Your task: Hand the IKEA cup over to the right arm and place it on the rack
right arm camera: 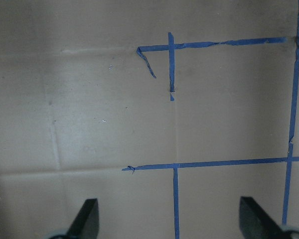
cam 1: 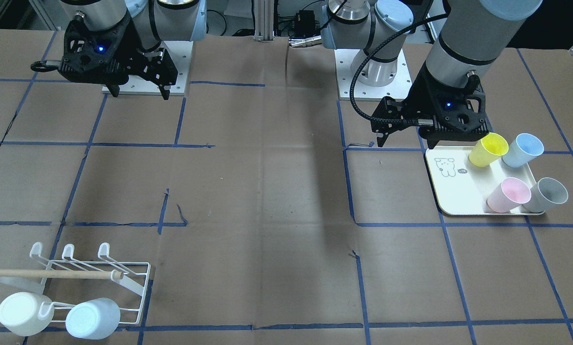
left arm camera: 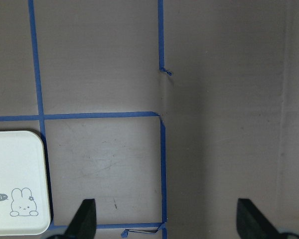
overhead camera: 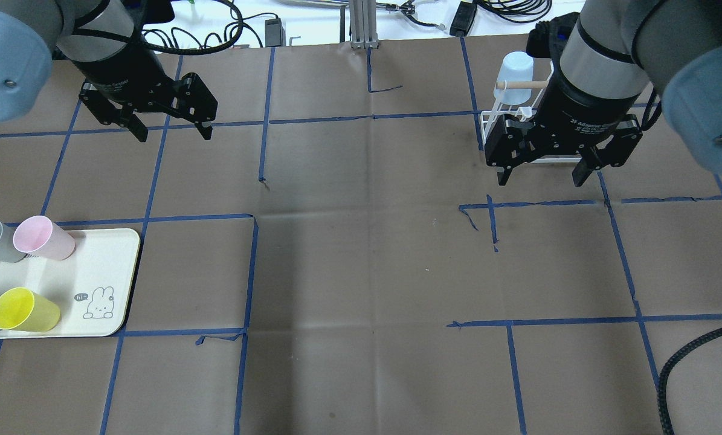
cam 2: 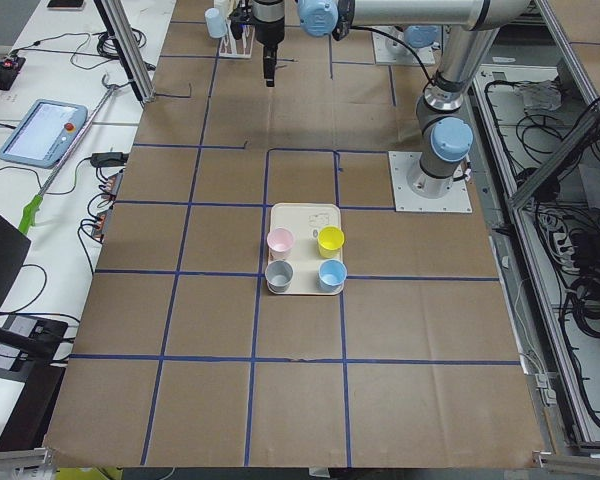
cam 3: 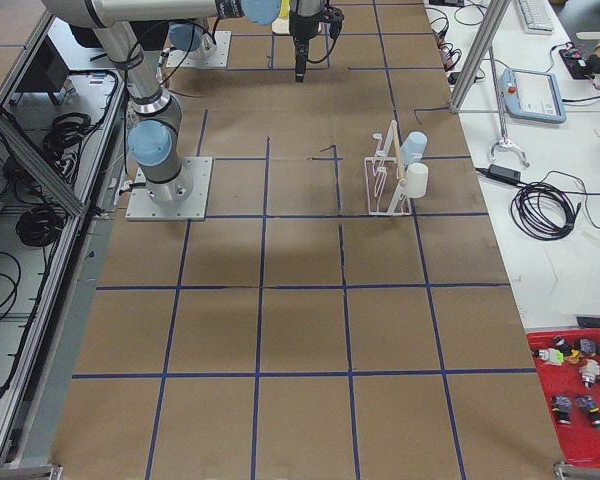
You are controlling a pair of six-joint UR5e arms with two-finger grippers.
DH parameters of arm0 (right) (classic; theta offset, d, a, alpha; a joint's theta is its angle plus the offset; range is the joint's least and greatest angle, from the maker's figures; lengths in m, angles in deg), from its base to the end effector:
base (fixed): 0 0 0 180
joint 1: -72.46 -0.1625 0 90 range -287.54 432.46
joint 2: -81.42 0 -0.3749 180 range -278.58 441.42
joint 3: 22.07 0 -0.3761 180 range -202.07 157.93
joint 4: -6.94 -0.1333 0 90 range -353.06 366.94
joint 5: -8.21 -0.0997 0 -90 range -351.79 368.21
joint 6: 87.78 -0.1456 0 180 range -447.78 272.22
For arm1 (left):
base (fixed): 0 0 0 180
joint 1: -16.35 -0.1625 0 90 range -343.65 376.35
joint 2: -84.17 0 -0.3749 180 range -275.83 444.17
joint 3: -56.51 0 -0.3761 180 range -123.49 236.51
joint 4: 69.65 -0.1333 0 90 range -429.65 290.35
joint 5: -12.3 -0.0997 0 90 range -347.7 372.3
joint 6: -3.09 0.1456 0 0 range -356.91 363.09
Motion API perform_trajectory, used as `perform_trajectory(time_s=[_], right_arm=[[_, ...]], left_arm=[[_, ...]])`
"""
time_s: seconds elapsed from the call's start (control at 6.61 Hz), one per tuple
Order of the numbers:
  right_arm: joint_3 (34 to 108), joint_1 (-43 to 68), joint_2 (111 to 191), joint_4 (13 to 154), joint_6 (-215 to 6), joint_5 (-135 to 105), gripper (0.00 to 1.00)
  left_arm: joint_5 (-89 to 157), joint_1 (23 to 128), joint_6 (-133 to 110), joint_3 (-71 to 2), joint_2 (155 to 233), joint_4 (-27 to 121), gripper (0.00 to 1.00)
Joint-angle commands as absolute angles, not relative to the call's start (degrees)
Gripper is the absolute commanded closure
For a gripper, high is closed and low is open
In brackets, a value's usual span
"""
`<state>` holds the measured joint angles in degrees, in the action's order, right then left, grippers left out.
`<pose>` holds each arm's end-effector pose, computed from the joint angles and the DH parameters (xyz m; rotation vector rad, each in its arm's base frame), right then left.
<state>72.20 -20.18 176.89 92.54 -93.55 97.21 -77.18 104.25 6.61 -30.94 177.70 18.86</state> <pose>0.1556 -0.4250 0.3927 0.0862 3.1258 0.0891 -0.1162 -0.5047 0.3856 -0.0389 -3.1327 0.0146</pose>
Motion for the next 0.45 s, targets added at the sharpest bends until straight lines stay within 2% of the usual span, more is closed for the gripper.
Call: perform_trajectory(time_s=[0.0, 0.3], right_arm=[[72.2, -20.2, 176.9, 92.8, -93.6, 97.3, 0.0], [72.2, -20.2, 176.8, 92.9, -93.8, 97.3, 0.0]], left_arm=[[-77.2, 104.2, 6.6, -30.9, 177.7, 18.9, 0.0], [-77.2, 104.2, 6.6, -30.9, 177.8, 18.9, 0.0]])
